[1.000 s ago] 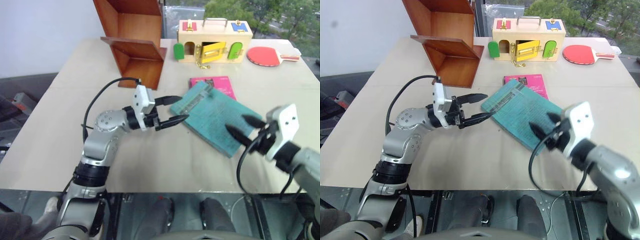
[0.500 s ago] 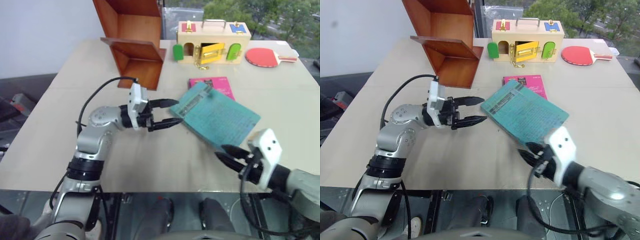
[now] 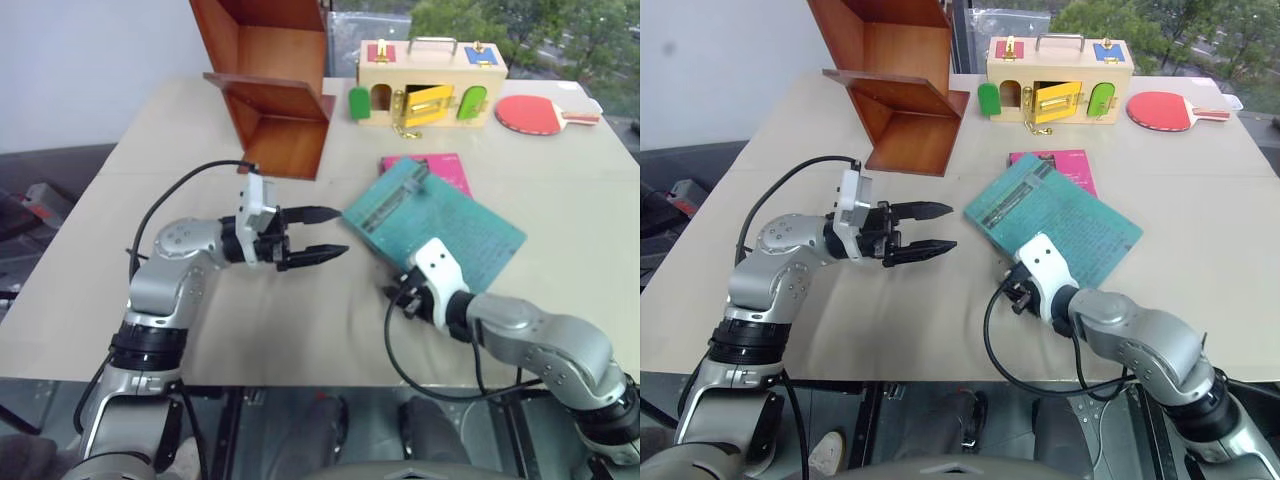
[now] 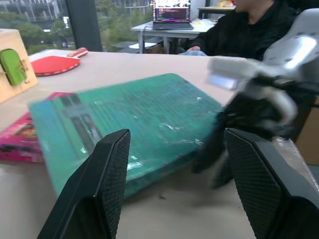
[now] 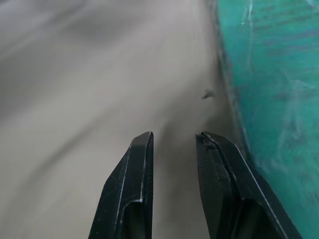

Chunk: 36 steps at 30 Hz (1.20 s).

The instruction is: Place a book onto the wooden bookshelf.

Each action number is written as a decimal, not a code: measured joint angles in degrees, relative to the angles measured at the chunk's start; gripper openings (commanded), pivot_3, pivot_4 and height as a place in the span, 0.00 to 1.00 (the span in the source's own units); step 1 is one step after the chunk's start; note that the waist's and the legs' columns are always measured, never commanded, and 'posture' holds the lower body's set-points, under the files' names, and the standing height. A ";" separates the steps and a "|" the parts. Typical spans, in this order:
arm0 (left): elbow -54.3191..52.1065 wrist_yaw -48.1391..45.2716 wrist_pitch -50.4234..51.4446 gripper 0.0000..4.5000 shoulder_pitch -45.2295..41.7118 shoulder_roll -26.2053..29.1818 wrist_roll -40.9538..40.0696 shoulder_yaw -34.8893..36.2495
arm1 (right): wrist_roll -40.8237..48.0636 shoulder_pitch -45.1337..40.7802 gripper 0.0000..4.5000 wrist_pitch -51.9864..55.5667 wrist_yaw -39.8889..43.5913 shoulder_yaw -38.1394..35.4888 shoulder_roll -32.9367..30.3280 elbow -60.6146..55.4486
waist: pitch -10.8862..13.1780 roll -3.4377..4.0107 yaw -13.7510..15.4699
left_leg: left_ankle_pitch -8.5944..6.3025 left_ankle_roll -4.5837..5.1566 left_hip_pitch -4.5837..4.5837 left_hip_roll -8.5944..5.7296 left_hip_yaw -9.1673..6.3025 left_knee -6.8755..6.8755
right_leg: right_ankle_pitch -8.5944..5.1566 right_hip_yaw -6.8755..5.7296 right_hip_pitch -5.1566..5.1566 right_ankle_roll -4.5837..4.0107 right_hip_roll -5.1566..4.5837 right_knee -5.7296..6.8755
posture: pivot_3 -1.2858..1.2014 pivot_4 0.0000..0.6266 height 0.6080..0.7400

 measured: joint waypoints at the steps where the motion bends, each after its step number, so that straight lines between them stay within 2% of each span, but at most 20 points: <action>1: -0.82 0.36 0.33 0.70 0.72 0.34 -0.34 0.10 | -1.69 -1.60 0.31 -0.16 0.45 0.09 1.01 1.91 | 0.00 0.00 0.05 | 0.00 0.00 0.02 0.00 -0.01 0.00 | 0.00 -0.01 0.01 0.00 0.02 0.03 | 0.52 0.24 1.00; 9: -2.70 0.88 1.30 0.70 2.34 1.82 -1.07 1.77 | -5.90 -6.03 0.31 -0.88 4.46 -2.12 3.33 5.32 | 0.00 0.01 0.11 | 0.00 0.00 0.00 -0.02 -0.01 0.00 | 0.00 -0.01 0.00 0.00 0.15 0.02 | 0.52 0.24 1.00; 15: -2.70 0.90 2.17 0.70 2.37 1.39 -1.65 1.69 | 1.11 -5.48 0.31 0.93 11.18 -8.33 1.10 -8.64 | 0.00 0.01 0.09 | -0.01 0.00 -0.02 0.00 -0.05 -0.11 | 0.00 -0.03 -0.02 0.00 0.12 -0.05 | 0.52 0.24 1.00; 18: -2.49 0.99 2.80 0.70 2.30 0.51 -2.01 1.54 | 4.28 -1.47 0.49 2.28 11.47 -13.10 -1.04 -14.26 | 0.00 0.01 0.39 | -0.01 0.00 -0.03 -0.02 -0.05 -0.11 | 0.00 -0.06 0.00 0.00 0.11 -0.08 | 0.52 0.24 1.00; 23: -1.96 1.12 3.39 0.70 2.73 -1.21 -2.02 -0.23 | 7.00 8.54 0.99 4.39 8.95 -22.96 -4.68 -22.51 | -0.01 0.02 0.29 | 0.00 0.00 -0.01 -0.02 -0.04 -0.12 | 0.00 -0.04 0.00 0.00 -0.07 -0.04 | 0.52 0.24 1.00; 26: -1.63 1.39 3.48 0.70 2.93 -2.22 -1.88 -1.01 | 6.55 15.20 0.99 5.31 7.56 -28.83 -6.39 -24.52 | -0.01 0.00 0.35 | 0.00 0.01 0.01 -0.02 -0.04 -0.14 | 0.00 -0.04 0.01 0.00 -0.07 -0.05 | 0.52 0.24 1.00; 27: -1.44 1.54 3.41 0.70 2.92 -2.87 -1.57 -1.44 | 5.61 20.02 0.99 6.00 6.87 -33.76 -7.24 -24.74 | -0.02 0.01 0.59 | -0.01 0.01 0.02 -0.03 -0.03 -0.14 | 0.00 -0.04 0.04 0.00 -0.08 -0.04 | 0.52 0.24 1.00; 30: -0.28 1.41 3.03 0.70 2.79 -3.45 -0.80 -2.60 | 3.73 24.64 0.99 7.41 6.38 -41.66 -9.52 -22.98 | -0.03 0.03 0.74 | 0.00 0.02 0.06 -0.07 0.02 -0.10 | 0.00 0.02 0.07 0.00 -0.08 -0.01 | 0.52 0.24 1.00; 32: 0.27 0.93 2.63 0.70 2.36 -4.18 -0.49 -3.02 | 1.80 29.00 0.78 7.54 8.21 -46.53 -12.98 -21.48 | -0.04 0.02 0.83 | -0.02 0.04 0.06 -0.04 0.02 -0.10 | 0.00 0.00 0.08 0.00 -0.07 0.00 | 0.52 0.24 1.00; 36: 2.28 0.50 1.88 0.70 0.66 -4.44 0.15 -3.13 | -0.94 35.91 0.40 6.23 13.99 -48.18 -17.77 -19.93 | -0.05 0.03 0.72 | -0.02 0.05 0.05 0.03 0.02 -0.12 | 0.00 -0.01 0.08 0.00 -0.04 0.02 | 0.52 0.24 1.00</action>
